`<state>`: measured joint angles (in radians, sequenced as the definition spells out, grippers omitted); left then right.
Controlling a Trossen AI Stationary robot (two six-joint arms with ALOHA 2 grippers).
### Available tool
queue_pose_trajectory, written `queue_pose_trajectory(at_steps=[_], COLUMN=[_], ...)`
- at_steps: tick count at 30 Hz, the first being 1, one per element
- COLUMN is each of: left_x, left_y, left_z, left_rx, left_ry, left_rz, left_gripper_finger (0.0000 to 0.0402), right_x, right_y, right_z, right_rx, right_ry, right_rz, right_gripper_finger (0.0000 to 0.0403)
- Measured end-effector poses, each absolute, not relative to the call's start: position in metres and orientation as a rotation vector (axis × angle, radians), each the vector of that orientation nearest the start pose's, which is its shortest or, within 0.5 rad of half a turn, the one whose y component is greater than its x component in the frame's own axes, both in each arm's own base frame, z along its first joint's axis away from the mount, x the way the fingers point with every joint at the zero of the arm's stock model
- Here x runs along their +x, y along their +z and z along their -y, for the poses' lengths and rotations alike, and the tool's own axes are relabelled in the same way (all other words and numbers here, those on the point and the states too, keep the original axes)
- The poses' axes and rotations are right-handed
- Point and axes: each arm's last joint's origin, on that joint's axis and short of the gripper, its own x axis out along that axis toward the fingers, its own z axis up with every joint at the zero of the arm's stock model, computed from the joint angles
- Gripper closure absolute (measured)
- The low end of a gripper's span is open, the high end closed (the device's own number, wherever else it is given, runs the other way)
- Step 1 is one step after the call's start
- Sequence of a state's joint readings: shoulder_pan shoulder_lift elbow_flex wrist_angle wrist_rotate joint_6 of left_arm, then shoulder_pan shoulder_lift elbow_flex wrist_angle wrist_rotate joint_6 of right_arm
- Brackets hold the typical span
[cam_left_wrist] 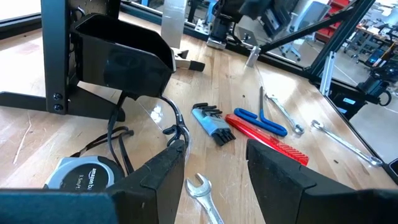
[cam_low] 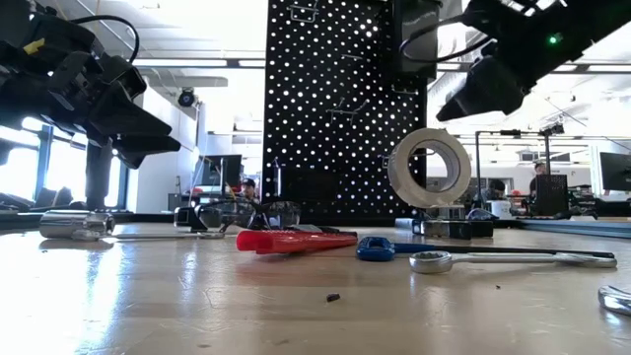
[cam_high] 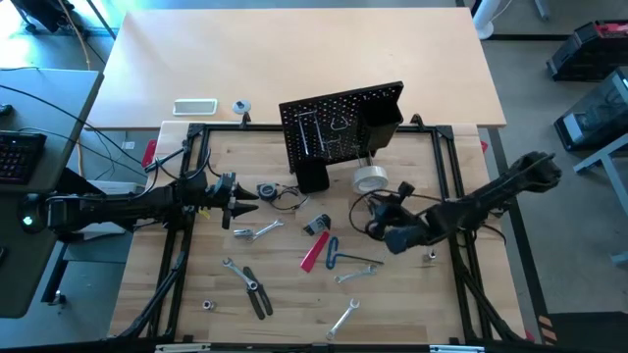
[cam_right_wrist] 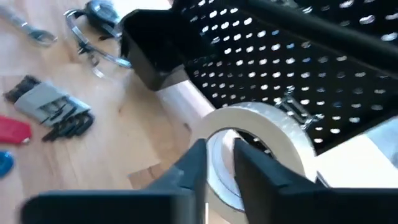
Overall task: Hang tools onto peg board
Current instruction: Hang the white tape on the pegboard
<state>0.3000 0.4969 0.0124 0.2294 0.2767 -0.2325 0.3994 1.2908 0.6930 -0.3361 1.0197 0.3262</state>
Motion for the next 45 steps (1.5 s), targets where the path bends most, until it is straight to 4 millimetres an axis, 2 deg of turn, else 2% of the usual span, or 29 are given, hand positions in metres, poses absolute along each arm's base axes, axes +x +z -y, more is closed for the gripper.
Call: queue_pose_trajectory(at_steps=[2,4,45], left_x=[0.122,0.122,0.122], left_y=[0.144,0.144,0.144], left_z=[-0.029,-0.029,-0.029], left_rx=[-0.304,-0.304,-0.304], left_ry=[0.052,0.052,0.052], left_rz=[-0.242,-0.241,-0.242], left_gripper_finger=[0.0239,0.0239,0.0239], right_x=[0.225,0.226,0.241], right_y=[0.205,0.205,0.208], right_z=[-0.062,-0.056,0.014], right_rx=[-0.312,-0.31,-0.25], right_ry=[-0.636,-0.621,-0.7], right_rz=[-0.64,-0.663,-0.748], right_gripper_finger=[0.0384,0.0395,0.0403])
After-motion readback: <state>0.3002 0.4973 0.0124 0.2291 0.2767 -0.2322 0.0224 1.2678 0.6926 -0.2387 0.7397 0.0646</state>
